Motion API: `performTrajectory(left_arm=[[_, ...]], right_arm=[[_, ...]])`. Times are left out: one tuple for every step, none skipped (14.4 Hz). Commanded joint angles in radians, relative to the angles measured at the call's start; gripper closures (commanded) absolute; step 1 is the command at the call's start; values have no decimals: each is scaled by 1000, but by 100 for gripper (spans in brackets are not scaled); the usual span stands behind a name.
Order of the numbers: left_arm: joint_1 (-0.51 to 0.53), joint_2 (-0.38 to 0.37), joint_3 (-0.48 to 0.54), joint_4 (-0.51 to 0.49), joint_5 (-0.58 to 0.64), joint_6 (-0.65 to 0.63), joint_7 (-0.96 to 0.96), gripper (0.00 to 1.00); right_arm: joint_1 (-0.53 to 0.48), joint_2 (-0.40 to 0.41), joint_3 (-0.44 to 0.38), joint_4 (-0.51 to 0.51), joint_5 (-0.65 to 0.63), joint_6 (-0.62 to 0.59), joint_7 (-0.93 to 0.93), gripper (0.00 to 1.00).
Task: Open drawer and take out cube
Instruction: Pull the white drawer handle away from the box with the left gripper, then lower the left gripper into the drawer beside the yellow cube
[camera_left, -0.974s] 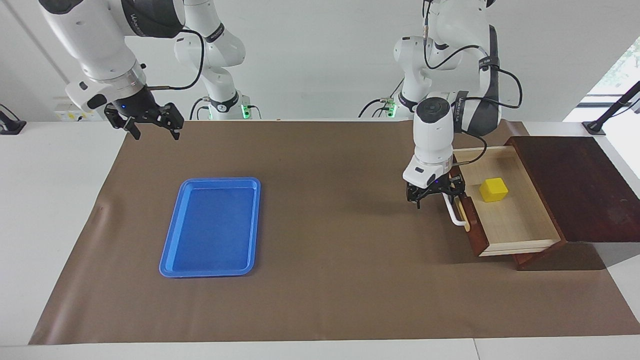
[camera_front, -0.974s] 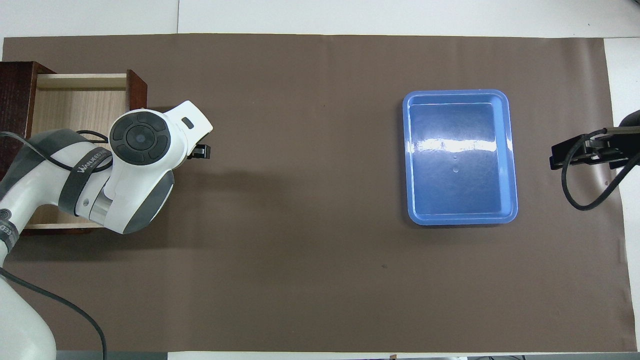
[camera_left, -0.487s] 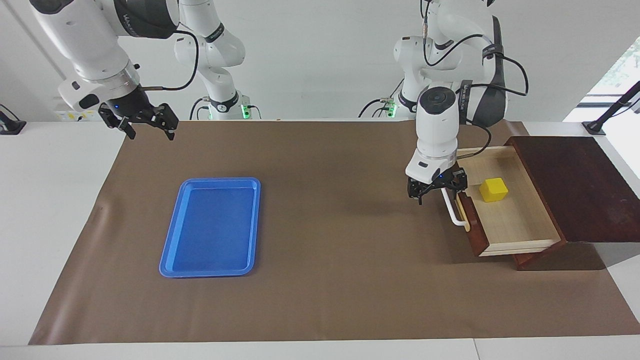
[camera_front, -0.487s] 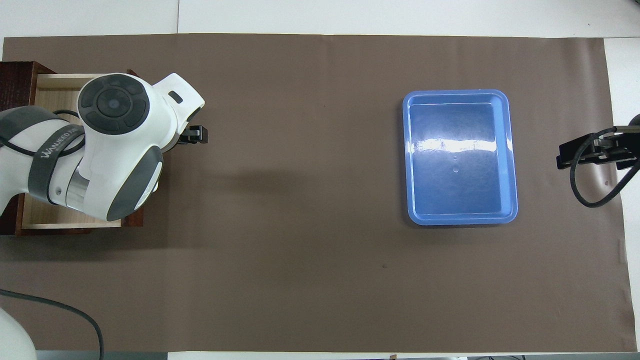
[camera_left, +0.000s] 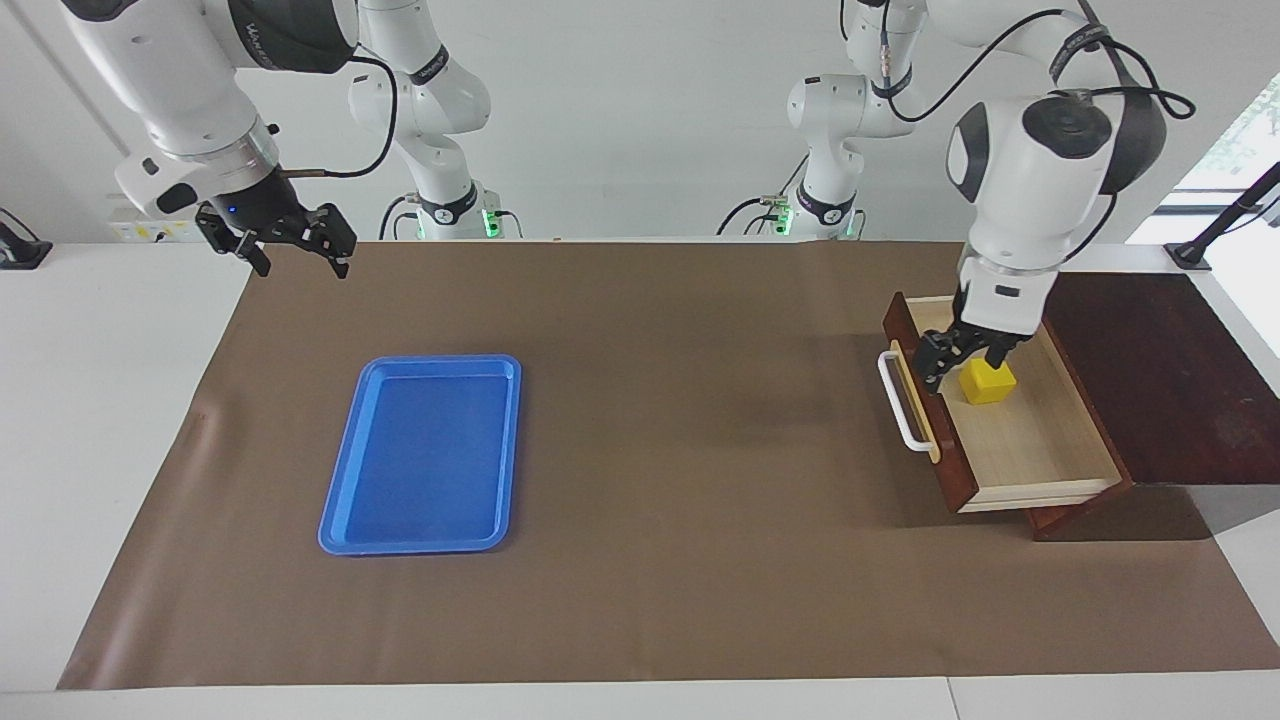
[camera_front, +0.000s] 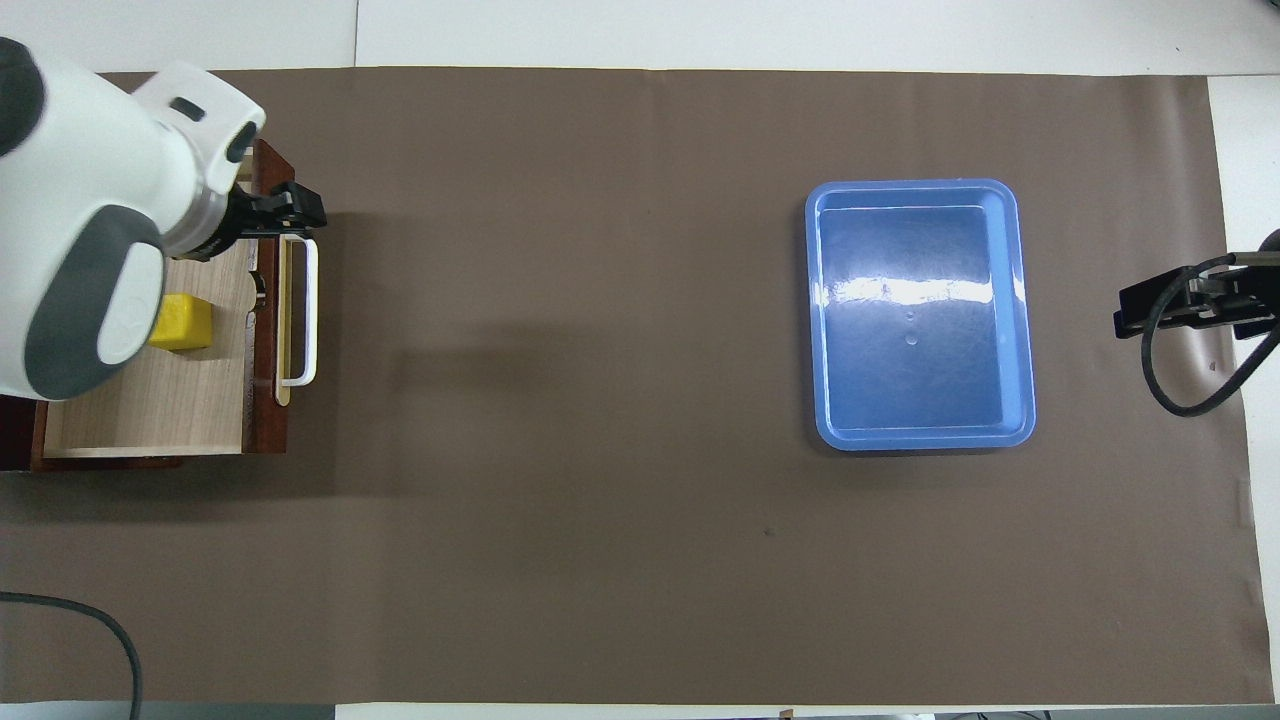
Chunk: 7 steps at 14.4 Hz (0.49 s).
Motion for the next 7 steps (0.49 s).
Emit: performTrajectory(left_arm=[[51,-8,-10,-4,-17,-15,-137,0],[71,-8,-10,-6,-17,-13,-227,0],[100,-14,-10,-17,-17,-13,-322,0],[121,-28,-10,-47,-17,-2,-430,0],[125,-37,-10,-67,-18,11,-522,0],[125,-40,-9,-86,-17,5,-600,0],[120,-43,-9,-101,-17,-5,-666,0]], right_arm=[[-12,-15,10,-9,4,-19,-26,0],[-12,-17,11,-11,2,-16,-38,0],[-14,-17,11,-8,2,-11,-61,0],[-12,-17,11,-8,2,-12,-92,0],[-14,-17,11,-9,4,-16,-127,0],[-14,-17,11,-9,7,-12,-144,0],[-14,-15,11,-9,16,-2,-125,0]])
